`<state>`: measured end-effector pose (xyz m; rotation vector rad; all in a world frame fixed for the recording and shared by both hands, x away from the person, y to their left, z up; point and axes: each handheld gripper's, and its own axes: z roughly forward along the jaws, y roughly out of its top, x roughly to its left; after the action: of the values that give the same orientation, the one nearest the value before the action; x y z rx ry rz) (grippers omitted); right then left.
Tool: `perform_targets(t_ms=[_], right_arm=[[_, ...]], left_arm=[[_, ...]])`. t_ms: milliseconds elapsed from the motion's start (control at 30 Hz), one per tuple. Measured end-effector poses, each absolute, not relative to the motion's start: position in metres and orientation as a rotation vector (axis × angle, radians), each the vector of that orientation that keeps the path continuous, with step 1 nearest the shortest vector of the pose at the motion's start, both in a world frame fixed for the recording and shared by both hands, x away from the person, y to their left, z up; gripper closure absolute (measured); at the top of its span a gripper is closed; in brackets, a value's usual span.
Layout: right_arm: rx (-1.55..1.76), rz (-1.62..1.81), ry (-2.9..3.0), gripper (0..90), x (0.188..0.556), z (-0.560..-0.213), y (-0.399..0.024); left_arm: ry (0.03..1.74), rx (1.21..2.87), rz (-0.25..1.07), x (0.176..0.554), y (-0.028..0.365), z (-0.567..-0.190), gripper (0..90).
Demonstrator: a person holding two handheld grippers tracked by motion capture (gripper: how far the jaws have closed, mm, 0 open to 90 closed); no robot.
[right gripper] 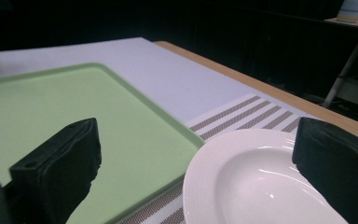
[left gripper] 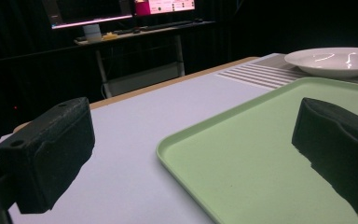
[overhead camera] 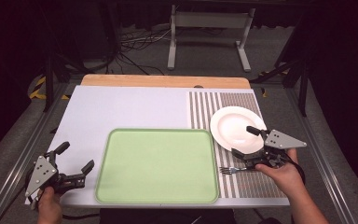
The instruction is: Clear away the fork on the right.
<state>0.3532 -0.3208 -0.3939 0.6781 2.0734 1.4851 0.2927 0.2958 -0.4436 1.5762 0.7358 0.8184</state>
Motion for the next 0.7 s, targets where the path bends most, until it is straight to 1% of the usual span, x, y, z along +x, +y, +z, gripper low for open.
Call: perform_targets(t_ms=[267, 333, 700], right_arm=[[0.559, 1.254, 2.262, 5.8, 0.358, -0.374, -0.320], [0.528, 1.186, 2.320, 7.8, 0.359, -0.371, -0.319], [0.432, 0.873, 2.548, 9.1, 0.368, -0.369, -0.320]], left_arm=[[0.735, 1.577, 0.817, 0.292, 0.295, -0.443, 0.0], [0.736, 1.576, 0.819, 0.293, 0.296, -0.443, 0.0], [0.736, 1.578, 0.817, 0.293, 0.295, -0.443, 0.0]])
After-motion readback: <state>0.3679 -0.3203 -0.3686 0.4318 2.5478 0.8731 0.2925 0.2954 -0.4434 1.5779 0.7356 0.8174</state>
